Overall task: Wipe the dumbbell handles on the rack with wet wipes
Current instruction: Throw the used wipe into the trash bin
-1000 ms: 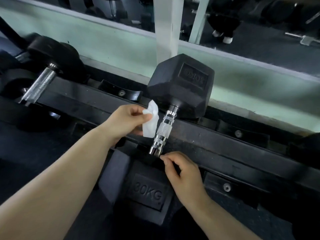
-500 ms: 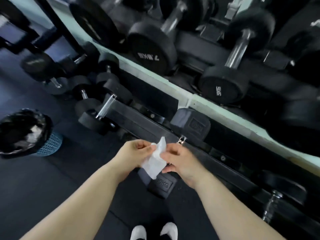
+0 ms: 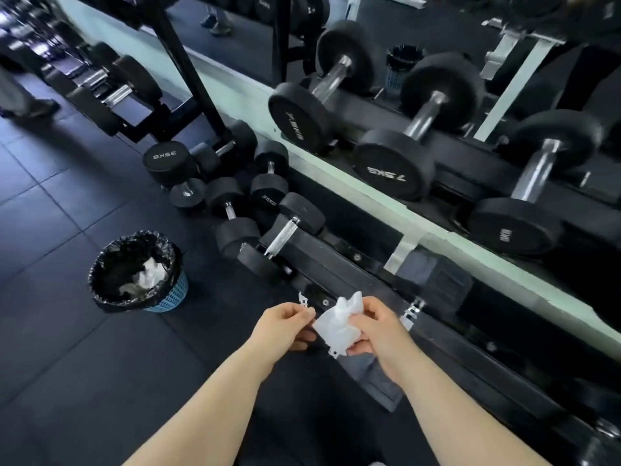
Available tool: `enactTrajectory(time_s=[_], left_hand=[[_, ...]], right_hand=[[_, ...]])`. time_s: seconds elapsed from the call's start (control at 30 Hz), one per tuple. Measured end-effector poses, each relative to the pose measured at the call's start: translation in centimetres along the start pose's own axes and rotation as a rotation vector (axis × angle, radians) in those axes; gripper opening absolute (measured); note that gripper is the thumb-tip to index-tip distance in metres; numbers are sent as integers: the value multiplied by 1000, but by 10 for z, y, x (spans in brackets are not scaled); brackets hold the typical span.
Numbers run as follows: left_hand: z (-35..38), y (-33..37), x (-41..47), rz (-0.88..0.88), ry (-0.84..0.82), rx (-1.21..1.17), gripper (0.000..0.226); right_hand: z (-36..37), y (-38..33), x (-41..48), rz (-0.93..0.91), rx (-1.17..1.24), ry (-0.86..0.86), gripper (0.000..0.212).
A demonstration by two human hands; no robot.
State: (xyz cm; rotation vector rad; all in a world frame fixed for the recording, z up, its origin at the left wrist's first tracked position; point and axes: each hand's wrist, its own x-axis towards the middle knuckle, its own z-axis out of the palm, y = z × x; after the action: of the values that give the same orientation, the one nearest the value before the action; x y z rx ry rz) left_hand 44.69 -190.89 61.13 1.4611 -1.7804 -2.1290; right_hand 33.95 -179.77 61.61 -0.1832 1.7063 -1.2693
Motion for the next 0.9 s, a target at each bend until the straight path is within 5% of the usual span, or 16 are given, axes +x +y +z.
enactTrajectory(time_s=[0.33,0.63,0.9], left_hand=[[-185,1,127,126,39,554,15],[-175,-44,279,544,96,793,24],[-158,-108,385,1010,158,808,18]], right_hand=[[135,-7,123,58,118,354,12],[128,38,280,32,301,461,19],[129,79,392,-187,187,410,21]])
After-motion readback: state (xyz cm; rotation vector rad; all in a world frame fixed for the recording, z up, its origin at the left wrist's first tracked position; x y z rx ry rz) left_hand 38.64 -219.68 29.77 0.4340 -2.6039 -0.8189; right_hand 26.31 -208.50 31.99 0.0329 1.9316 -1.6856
